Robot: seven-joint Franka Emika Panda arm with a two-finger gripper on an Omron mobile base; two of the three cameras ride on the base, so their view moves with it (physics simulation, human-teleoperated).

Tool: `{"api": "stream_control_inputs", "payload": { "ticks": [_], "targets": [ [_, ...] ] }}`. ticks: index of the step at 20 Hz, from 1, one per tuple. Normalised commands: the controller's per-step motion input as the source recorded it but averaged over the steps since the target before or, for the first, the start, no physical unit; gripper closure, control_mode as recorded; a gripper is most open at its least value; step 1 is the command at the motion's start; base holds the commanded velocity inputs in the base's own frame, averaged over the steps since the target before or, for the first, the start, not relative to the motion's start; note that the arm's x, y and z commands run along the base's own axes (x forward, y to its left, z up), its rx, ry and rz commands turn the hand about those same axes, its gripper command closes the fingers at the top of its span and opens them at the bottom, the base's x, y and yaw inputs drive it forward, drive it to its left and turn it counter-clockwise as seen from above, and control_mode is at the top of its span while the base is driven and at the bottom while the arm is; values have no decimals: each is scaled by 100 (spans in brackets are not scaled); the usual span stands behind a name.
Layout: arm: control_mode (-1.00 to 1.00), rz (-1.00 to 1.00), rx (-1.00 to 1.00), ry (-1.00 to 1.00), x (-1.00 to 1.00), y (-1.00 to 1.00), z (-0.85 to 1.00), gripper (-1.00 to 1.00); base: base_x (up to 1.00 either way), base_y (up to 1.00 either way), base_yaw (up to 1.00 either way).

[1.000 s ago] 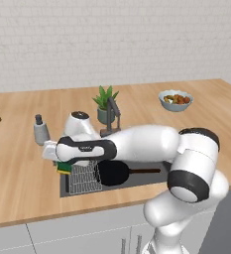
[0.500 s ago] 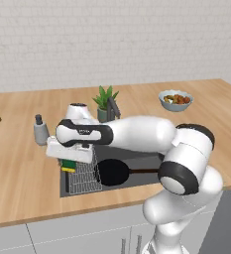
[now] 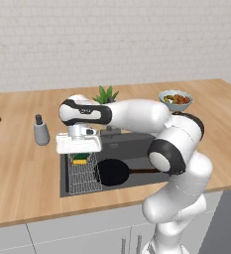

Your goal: Pick the pan and sponge and place them into the sink. Then turn on the water.

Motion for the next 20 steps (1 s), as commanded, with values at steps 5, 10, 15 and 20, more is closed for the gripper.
{"api": "stream_control_inputs", "payload": {
  "ticks": [5, 10, 15, 20],
  "targets": [
    [-100, -3, -20, 17, -22, -41, 0, 100, 0, 0, 0],
    [-100, 0, -20, 10, -33, -41, 0, 100, 0, 0, 0],
    [-100, 0, -15, 11, -31, -44, 4, 100, 0, 0, 0],
    [-100, 0, -5, 4, -37, -50, 18, 100, 0, 0, 0]
  ]
}}
